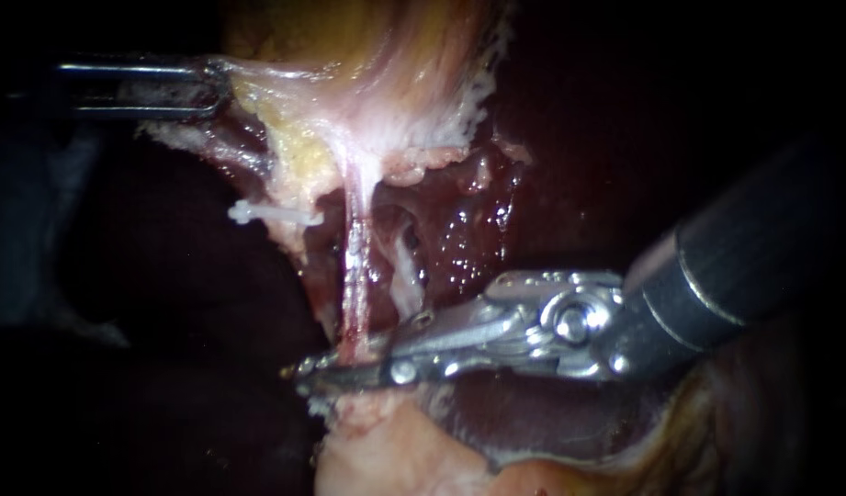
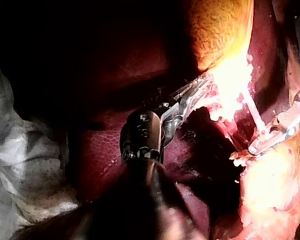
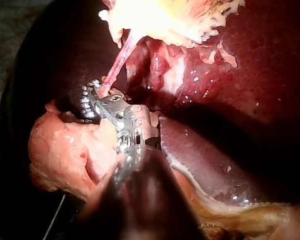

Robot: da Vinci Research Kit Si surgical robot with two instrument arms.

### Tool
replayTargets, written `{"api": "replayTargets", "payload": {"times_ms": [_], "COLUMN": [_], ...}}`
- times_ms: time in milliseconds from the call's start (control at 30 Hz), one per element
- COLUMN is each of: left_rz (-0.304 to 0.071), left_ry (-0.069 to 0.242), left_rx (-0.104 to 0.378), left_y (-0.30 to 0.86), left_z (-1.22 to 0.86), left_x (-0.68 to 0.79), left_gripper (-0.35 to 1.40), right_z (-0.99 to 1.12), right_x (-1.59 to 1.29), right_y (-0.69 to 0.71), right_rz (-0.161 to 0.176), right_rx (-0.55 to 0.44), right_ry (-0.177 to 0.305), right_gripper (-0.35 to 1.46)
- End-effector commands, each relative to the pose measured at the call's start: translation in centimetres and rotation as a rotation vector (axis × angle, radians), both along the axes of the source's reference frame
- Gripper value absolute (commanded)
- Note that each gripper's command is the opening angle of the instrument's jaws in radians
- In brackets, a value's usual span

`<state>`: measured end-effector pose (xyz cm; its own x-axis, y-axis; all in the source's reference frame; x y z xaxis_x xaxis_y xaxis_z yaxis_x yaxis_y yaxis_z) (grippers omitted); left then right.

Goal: Going back first clip right tube

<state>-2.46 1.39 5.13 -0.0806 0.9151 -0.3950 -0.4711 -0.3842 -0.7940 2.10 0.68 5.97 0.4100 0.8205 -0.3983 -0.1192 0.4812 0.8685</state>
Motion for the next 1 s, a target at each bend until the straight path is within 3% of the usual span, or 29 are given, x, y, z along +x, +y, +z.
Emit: {"api": "replayTargets", "payload": {"times_ms": [33,100,200,300,600,667,833,1000], "left_rz": [0.0,0.0,0.0,0.0,0.0,0.0,0.0,0.0], "left_ry": [0.0,0.0,0.0,0.0,0.0,0.0,0.0,0.0], "left_rx": [0.0,0.0,0.0,0.0,0.0,0.0,0.0,0.0], "left_y": [0.0,0.0,0.0,0.0,0.0,0.0,-0.01,-0.01], "left_z": [0.0,0.0,0.0,0.0,0.0,-0.01,0.0,0.0], "left_x": [0.0,0.0,0.0,0.0,0.0,0.0,0.0,0.0], "left_gripper": [-0.35,-0.35,-0.35,-0.35,-0.35,-0.35,-0.35,-0.35], "right_z": [0.0,0.01,0.03,0.07,0.25,0.32,0.55,0.65], "right_x": [0.0,0.0,0.02,0.08,0.15,0.14,0.1,0.01], "right_y": [0.0,-0.01,-0.03,-0.08,-0.17,-0.18,-0.19,-0.12], "right_rz": [-0.002,-0.004,-0.003,0.005,-0.015,-0.028,-0.022,-0.019], "right_rx": [0.001,0.004,0.015,0.012,-0.01,-0.057,-0.171,-0.274], "right_ry": [0.001,0.009,0.053,0.065,0.076,0.09,0.091,0.09], "right_gripper": [-0.35,-0.35,0.15,0.42,0.46,0.46,0.47,0.48]}}
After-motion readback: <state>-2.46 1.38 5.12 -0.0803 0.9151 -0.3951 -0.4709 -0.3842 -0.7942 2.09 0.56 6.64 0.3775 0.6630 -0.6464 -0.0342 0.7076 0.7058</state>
